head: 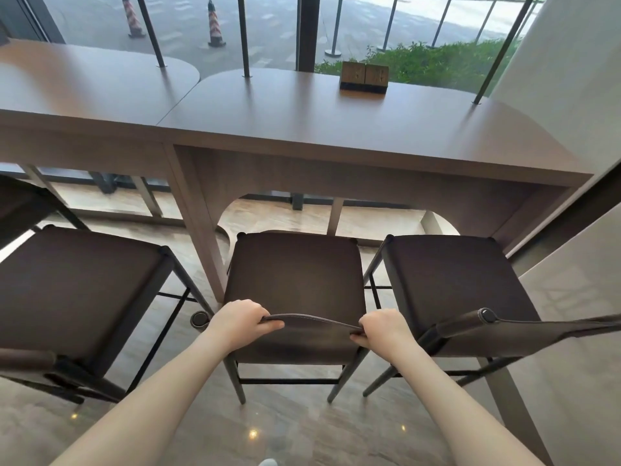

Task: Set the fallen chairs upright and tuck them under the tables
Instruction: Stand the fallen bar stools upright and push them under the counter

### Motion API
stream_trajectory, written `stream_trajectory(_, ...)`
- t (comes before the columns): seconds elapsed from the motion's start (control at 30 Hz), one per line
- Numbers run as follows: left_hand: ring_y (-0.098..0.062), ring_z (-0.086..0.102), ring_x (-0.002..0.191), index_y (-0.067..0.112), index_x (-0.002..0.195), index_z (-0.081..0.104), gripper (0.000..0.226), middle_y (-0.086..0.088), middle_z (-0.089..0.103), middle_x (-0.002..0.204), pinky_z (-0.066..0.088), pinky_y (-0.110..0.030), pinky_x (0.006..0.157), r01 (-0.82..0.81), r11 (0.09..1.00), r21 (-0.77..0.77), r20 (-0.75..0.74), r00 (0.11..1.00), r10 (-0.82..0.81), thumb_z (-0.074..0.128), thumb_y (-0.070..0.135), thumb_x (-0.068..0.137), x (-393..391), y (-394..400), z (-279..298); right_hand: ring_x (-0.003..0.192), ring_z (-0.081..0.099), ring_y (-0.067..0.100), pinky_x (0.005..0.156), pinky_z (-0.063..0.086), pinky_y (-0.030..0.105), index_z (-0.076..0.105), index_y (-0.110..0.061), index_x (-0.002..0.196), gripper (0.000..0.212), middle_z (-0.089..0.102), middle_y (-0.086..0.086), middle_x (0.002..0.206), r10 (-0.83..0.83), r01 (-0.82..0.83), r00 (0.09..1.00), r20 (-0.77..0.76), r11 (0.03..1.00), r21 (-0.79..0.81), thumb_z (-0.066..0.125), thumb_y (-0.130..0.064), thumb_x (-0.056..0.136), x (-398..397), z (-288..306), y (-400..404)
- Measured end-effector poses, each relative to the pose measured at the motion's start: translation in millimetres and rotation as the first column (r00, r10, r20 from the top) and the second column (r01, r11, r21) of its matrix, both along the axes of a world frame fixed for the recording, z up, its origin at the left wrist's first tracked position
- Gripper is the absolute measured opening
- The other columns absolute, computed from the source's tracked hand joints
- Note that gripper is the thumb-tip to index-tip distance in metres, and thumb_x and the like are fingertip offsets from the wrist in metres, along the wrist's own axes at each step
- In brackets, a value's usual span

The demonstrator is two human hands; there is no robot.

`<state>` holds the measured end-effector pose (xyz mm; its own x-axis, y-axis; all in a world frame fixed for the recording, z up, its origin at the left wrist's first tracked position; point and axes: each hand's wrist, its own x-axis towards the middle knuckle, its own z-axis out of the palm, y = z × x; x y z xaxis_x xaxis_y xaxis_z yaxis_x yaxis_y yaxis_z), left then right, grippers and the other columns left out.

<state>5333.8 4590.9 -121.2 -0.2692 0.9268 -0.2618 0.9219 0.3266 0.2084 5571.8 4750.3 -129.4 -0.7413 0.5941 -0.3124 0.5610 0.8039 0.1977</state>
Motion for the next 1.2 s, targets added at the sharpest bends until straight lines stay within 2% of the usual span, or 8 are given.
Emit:
stream_trajectory(0.1, -0.006, 0.054, 0.059, 0.019, 0.072, 0.064, 0.054, 0.010, 0.051, 0.057, 0.035, -0.021, 0.052, -0.131, 0.991, -0.016, 0.197, 0.971, 0.131, 0.042, 0.064, 0.091, 4, -7, 5, 0.082, 0.063, 0.017, 0.065, 0.045, 0.027, 0.069, -0.023, 0.095, 0.041, 0.064, -0.006, 0.083, -0.133, 0.115, 0.989, -0.070, 0.971, -0.209, 0.052, -0.059, 0.085, -5, 10, -9)
stream_trajectory(0.2, -0.007, 0.063, 0.083, 0.020, 0.095, 0.074, 0.051, 0.008, 0.070, 0.084, 0.048, -0.027, 0.079, -0.340, 0.940, -0.016, 0.528, 0.796, 0.297, 0.037, 0.056, 0.096, 4, -6, 11, 0.097, 0.060, 0.005, 0.076, 0.045, 0.023, 0.066, -0.036, 0.111, 0.048, 0.066, -0.017, 0.103, -0.378, 0.162, 0.899, -0.221, 0.757, -0.633, 0.051, -0.069, 0.079, -14, 21, -26)
stream_trajectory(0.27, -0.019, 0.067, 0.095, 0.012, 0.097, 0.073, 0.051, -0.007, 0.073, 0.101, 0.046, -0.037, 0.099, -0.529, 0.846, -0.075, 0.779, 0.498, 0.380, 0.033, 0.044, 0.102, 3, 0, 16, 0.104, 0.060, 0.004, 0.090, 0.045, 0.026, 0.068, -0.035, 0.110, 0.053, 0.068, -0.015, 0.111, -0.587, 0.129, 0.745, -0.318, 0.594, -0.794, 0.047, -0.072, 0.078, -25, 22, -35)
stream_trajectory(0.33, -0.030, 0.064, 0.104, 0.007, 0.104, 0.068, 0.053, -0.017, 0.069, 0.112, 0.042, -0.041, 0.104, -0.635, 0.761, -0.133, 0.898, 0.247, 0.363, 0.026, 0.039, 0.104, 3, 2, 24, 0.100, 0.065, 0.011, 0.101, 0.044, 0.034, 0.070, -0.030, 0.101, 0.047, 0.071, -0.003, 0.108, -0.824, 0.092, 0.495, -0.276, 0.365, -0.926, 0.043, -0.066, 0.083, -35, 26, -38)
stream_trajectory(0.43, -0.026, 0.062, 0.110, 0.015, 0.113, 0.064, 0.053, -0.009, 0.068, 0.116, 0.040, -0.040, 0.105, -0.715, 0.690, -0.114, 0.957, 0.107, 0.268, 0.023, 0.046, 0.102, 6, -7, 31, 0.109, 0.064, 0.019, 0.105, 0.043, 0.038, 0.065, -0.020, 0.119, 0.046, 0.068, 0.000, 0.117, -0.956, -0.140, 0.255, -0.148, 0.115, -0.983, 0.033, -0.048, 0.101, -40, 36, -40)
stream_trajectory(0.6, -0.025, 0.063, 0.108, 0.018, 0.115, 0.063, 0.050, -0.007, 0.068, 0.117, 0.042, -0.040, 0.103, -0.783, 0.622, -0.026, 0.983, 0.092, 0.157, 0.025, 0.048, 0.102, 7, -12, 63, 0.114, 0.060, 0.023, 0.108, 0.040, 0.043, 0.061, -0.020, 0.127, 0.052, 0.063, 0.001, 0.127, -0.963, -0.260, 0.195, -0.183, 0.130, -0.957, 0.028, -0.050, 0.101, -47, 68, -37)
stream_trajectory(0.9, -0.027, 0.065, 0.107, 0.012, 0.123, 0.060, 0.054, -0.009, 0.068, 0.117, 0.047, -0.039, 0.097, -0.813, 0.524, 0.254, 0.964, 0.256, -0.070, 0.027, 0.048, 0.102, -18, -31, 169, 0.111, 0.062, 0.028, 0.103, 0.042, 0.045, 0.061, -0.015, 0.124, 0.050, 0.063, 0.006, 0.127, -0.909, -0.472, 0.169, -0.380, 0.264, -0.841, 0.032, -0.048, 0.101, -73, 175, -20)
stream_trajectory(1.2, -0.027, 0.065, 0.107, 0.011, 0.122, 0.060, 0.053, -0.011, 0.068, 0.116, 0.047, -0.040, 0.098, -0.911, 0.331, 0.245, 0.964, 0.265, 0.018, 0.025, 0.045, 0.103, -6, -134, 166, 0.107, 0.066, 0.028, 0.100, 0.047, 0.044, 0.066, -0.016, 0.117, 0.048, 0.068, 0.006, 0.118, -0.871, -0.462, 0.344, -0.350, 0.167, -0.871, 0.035, -0.048, 0.100, -98, 171, -80)
